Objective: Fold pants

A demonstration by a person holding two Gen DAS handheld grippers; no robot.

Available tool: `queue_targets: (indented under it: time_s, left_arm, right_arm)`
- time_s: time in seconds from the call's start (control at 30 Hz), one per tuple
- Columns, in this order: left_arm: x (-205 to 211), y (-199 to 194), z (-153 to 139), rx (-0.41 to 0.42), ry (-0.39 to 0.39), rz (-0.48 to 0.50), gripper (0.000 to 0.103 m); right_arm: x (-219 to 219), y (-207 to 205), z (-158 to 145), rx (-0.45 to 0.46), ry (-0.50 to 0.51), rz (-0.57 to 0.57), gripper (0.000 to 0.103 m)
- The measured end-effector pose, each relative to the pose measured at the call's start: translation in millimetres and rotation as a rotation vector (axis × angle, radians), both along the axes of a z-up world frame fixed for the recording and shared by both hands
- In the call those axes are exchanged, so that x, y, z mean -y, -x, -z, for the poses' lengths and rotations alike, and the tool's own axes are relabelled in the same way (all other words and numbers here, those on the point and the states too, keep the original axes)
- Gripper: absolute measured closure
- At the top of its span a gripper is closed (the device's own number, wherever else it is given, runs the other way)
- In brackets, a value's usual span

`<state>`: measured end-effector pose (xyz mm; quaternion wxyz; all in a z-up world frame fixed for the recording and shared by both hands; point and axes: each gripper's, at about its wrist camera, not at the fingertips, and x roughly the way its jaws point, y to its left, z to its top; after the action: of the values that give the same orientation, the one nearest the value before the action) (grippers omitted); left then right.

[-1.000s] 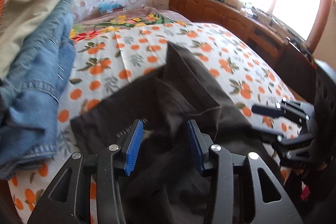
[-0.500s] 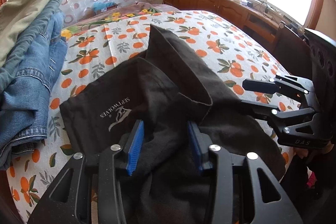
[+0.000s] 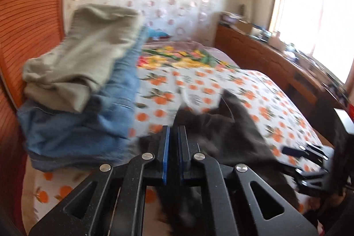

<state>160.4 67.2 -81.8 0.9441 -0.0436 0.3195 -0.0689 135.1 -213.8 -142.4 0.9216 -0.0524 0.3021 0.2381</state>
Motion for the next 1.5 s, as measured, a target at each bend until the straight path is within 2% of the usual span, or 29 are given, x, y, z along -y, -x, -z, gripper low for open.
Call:
queue_targets:
  time_s: [0.1,0.23,0.33,0.4,0.47,0.67,0.83,0.97,1.03,1.1,1.17,1.3,1.43,1.47,1.5]
  left_arm:
    - [-12.5,-15.8,7.6,-0.024,-0.023,-0.051,0.095]
    - [-18.7,-22.9,16.3,-0.061,-0.007,-0.057,0.095]
    - [-18.4,-21.8,24.2,-0.097,0.031,-0.025,0.083]
    - [-15.3,-19.0,28.0,-0.106,0.033,-0.002,0.065]
    - [-10.9,-17.9,29.8,-0.102,0.019,0.013,0.059]
    - [3.3,-30.6,34.6,-0.115,-0.039,0.025,0.059]
    - [7.6,-44.7,46.5,-0.165,-0.064,0.058,0.06]
    - [7.0,-46.5,52.5,-0.179,-0.099,0.054,0.081]
    - [5.7,-45.9,50.7,-0.179,-0.078,0.07,0.089]
    - [6.4,-45.3,48.1,-0.172,-0.081,0.079,0.093]
    - [7.1,-44.7,44.4,-0.157,-0.092,0.071,0.093]
    - [-5.3,-40.0,24.0,-0.055,-0.078,-0.026,0.093]
    - [-5.2,-43.4,23.6,-0.079,-0.104,-0.025,0.088]
    - [-4.0,-42.3,24.5,-0.086,-0.113,-0.022,0.086]
    - [-3.6,-40.0,25.4,-0.091,-0.116,-0.021,0.079]
  right_arm:
    - [0.3,0.1,0.1,0.0,0.002,0.0,0.056]
    - [1.7,-0.1,-1.1,-0.001,0.0,0.001,0.056]
    - [1.2,0.0,-1.3,-0.001,0.002,-0.001,0.056]
    - [1.2,0.0,-1.4,0.0,0.002,0.0,0.056]
    - [1.2,-0.1,-1.4,0.0,0.001,0.0,0.056]
    - [0.6,-0.5,-1.4,-0.002,0.001,0.0,0.056]
    - [0.7,-0.5,-1.6,0.0,0.0,0.0,0.056]
    - [0.9,-0.3,-1.7,0.0,0.001,-0.002,0.056]
    - [0.9,-0.2,-1.6,-0.001,0.0,-0.002,0.056]
    - [0.7,-0.5,-1.7,-0.001,0.0,-0.002,0.056]
    - [0.7,-0.4,-1.7,-0.002,0.0,-0.002,0.056]
    - [0.5,-0.2,-1.5,-0.002,0.0,-0.004,0.056]
    - [0.0,-1.0,-1.2,-0.004,0.001,-0.007,0.056]
    - [0.5,-1.2,-1.0,-0.005,0.0,-0.006,0.056]
    - [0.5,-1.3,-1.0,-0.005,0.0,-0.004,0.056]
